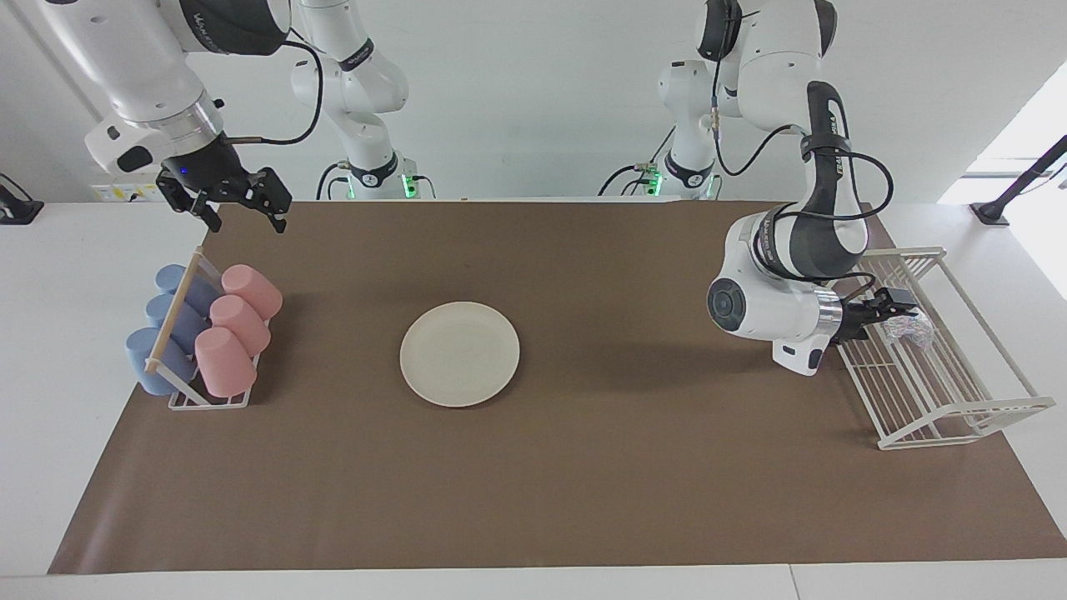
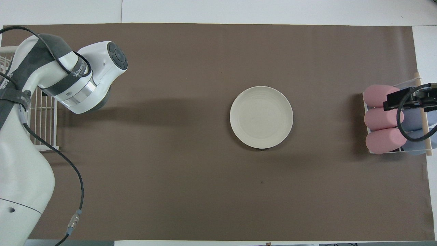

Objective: Wipe plate with sponge

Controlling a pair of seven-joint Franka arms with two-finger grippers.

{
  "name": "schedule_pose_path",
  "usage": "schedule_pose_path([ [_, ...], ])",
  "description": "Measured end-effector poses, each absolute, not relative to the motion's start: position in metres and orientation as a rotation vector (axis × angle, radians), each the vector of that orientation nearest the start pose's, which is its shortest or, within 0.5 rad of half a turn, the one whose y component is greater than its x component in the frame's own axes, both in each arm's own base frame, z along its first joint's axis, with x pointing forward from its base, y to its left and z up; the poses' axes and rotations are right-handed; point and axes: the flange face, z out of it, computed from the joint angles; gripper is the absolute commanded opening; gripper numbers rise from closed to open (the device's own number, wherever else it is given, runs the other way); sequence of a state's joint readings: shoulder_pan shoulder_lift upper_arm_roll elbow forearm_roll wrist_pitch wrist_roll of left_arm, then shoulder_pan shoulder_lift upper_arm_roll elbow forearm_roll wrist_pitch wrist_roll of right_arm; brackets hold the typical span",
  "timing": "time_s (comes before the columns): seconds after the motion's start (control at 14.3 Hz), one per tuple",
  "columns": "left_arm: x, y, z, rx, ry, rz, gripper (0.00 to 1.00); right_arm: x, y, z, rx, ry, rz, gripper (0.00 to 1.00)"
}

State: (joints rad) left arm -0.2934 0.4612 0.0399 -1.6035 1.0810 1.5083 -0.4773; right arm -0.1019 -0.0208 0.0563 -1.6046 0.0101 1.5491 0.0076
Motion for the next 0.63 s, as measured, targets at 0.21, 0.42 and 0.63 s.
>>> schedule_pose_path([
  [0.21,0.641,-0.07,0.386,-1.993,0.025,0.104,1.0,0.545,-0.023,0.618,-3.13,0.083,0.054,1.0],
  [0.42,0.641,-0.067,0.408,-2.159,-0.073,0.134,1.0,0.545,-0.023,0.618,-3.13,0.083,0.054,1.0],
  [0.63,0.631,-0.049,0.466,-2.387,-0.171,0.149,1.0,0.545,-0.02,0.618,-3.131,0.075,0.054,1.0],
])
